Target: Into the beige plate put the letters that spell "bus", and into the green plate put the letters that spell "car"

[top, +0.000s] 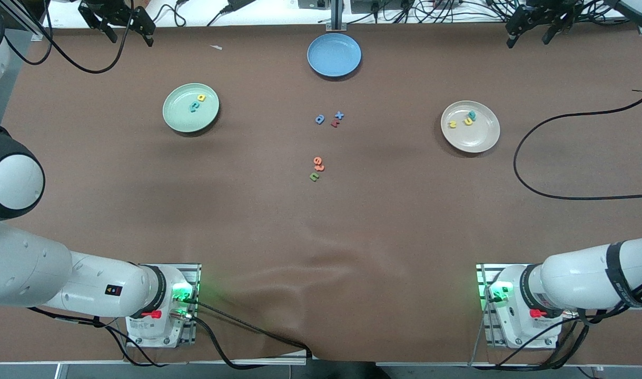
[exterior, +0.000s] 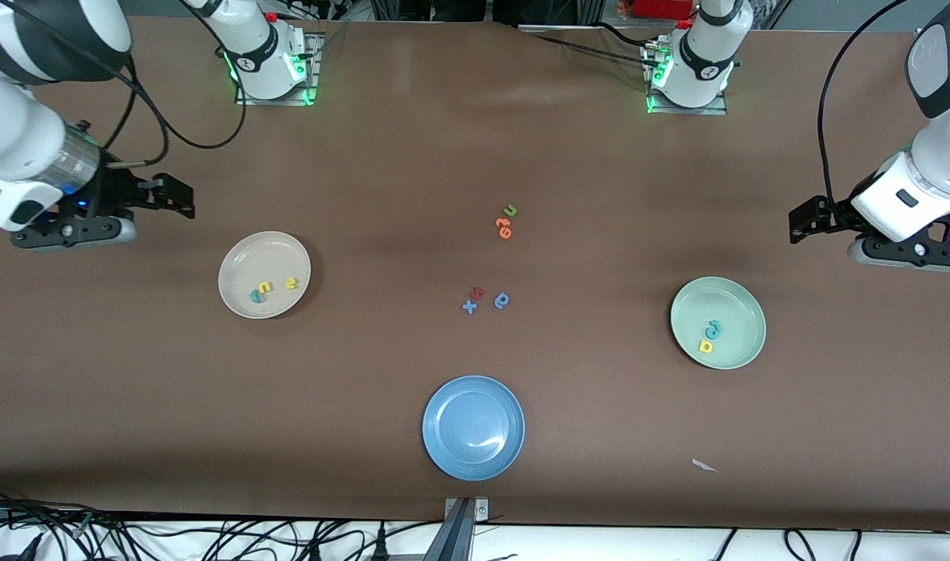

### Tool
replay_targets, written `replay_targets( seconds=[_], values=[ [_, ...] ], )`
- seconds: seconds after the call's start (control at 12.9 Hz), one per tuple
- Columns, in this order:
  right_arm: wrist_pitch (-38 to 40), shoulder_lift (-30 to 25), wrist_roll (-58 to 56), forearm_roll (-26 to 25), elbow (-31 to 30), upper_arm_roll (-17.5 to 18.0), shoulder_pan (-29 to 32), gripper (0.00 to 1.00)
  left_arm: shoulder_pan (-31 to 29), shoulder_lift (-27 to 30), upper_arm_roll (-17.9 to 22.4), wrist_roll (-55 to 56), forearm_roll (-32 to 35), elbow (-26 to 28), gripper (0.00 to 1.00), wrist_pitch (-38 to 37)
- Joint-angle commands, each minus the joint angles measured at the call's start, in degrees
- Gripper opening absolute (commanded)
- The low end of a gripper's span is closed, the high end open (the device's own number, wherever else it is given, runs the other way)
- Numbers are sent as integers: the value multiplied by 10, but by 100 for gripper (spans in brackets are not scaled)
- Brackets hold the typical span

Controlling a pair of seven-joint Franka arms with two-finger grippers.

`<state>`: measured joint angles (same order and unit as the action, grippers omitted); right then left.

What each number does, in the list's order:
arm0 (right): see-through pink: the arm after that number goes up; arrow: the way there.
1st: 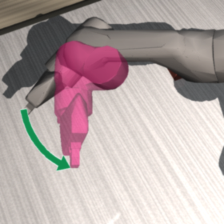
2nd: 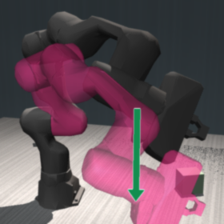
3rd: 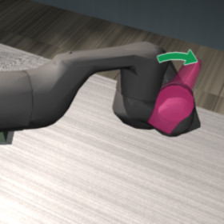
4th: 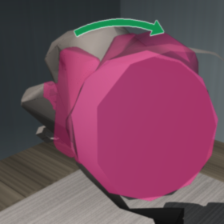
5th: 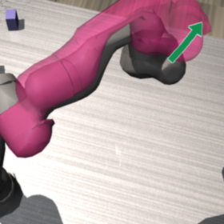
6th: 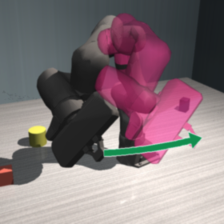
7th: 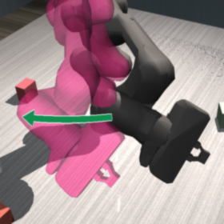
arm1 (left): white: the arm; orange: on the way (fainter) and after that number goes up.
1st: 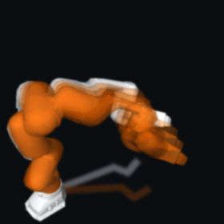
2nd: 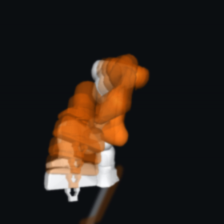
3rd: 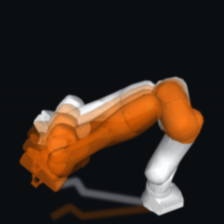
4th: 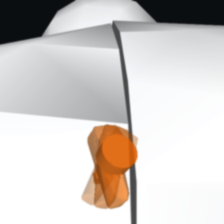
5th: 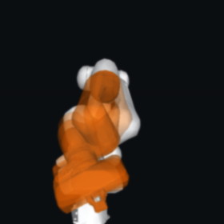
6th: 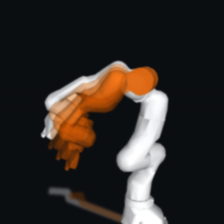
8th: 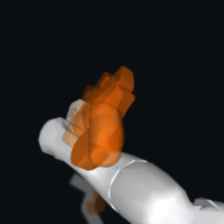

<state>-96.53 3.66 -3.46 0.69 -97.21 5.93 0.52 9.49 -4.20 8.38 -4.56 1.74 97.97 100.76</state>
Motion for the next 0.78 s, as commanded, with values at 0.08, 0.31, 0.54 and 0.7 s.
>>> replay_targets(
  seconds=[0.08, 0.31, 0.54, 0.7],
  values=[
    [11, -13, -44, 5, 1, -11, -2, 100, 4, 5, 6, -14, -17, 6, 100, -2],
    [8, -13, -42, 5, -1, -14, -1, 100, 4, 5, 6, -14, -17, 6, 100, -2],
    [11, -14, -38, 0, 1, -25, -1, 100, 4, 5, 6, -14, -17, 6, 100, -2],
    [11, -14, -38, -8, 2, -25, 0, 100, 4, 5, 6, -14, -17, 6, 100, -2]
  ],
)
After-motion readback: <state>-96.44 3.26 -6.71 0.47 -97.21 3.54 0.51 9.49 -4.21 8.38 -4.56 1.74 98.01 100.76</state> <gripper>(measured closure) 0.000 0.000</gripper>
